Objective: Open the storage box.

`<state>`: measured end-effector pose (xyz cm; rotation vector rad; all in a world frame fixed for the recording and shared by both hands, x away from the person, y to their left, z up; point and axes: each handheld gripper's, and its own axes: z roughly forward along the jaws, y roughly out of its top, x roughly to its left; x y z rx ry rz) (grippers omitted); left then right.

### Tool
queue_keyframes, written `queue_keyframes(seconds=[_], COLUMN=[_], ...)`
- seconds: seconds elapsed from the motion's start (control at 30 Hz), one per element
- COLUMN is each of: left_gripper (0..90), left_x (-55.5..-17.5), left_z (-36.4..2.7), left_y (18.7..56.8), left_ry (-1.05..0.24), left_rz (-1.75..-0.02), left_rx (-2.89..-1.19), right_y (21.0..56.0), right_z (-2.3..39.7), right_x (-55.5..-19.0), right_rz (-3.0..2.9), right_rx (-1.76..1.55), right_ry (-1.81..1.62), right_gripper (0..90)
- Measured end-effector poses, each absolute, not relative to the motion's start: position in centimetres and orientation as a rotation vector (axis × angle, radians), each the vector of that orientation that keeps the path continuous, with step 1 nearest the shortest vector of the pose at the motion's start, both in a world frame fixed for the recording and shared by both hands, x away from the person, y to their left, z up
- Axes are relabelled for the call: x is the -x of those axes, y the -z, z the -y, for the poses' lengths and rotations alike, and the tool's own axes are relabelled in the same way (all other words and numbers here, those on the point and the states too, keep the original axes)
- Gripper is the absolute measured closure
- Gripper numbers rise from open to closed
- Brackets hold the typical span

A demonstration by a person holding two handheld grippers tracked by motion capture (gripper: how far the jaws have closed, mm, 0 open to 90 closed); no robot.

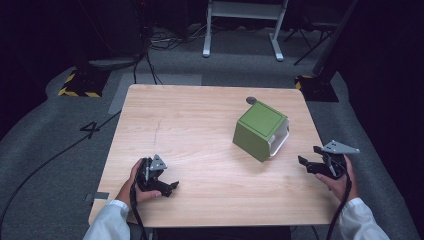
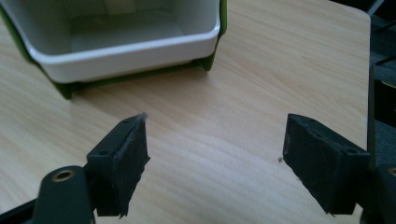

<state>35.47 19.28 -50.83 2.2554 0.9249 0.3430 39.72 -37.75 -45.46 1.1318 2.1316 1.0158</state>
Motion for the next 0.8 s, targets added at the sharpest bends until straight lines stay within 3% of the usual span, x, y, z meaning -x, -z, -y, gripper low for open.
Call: queue_keyframes(seconds=[0.8], left_gripper=[0.5], left_x=[-35.5], left_z=[-19.3], left_y=[50.8], left_ry=[-0.346], left_rz=[-0.919], left_rx=[-2.261], right_y=[43.4], right_z=[32.6], right_x=[-43.5], right_rz=[-2.085], right_rx=[-1.107], right_ry=[-1.106], right_gripper=[24.5])
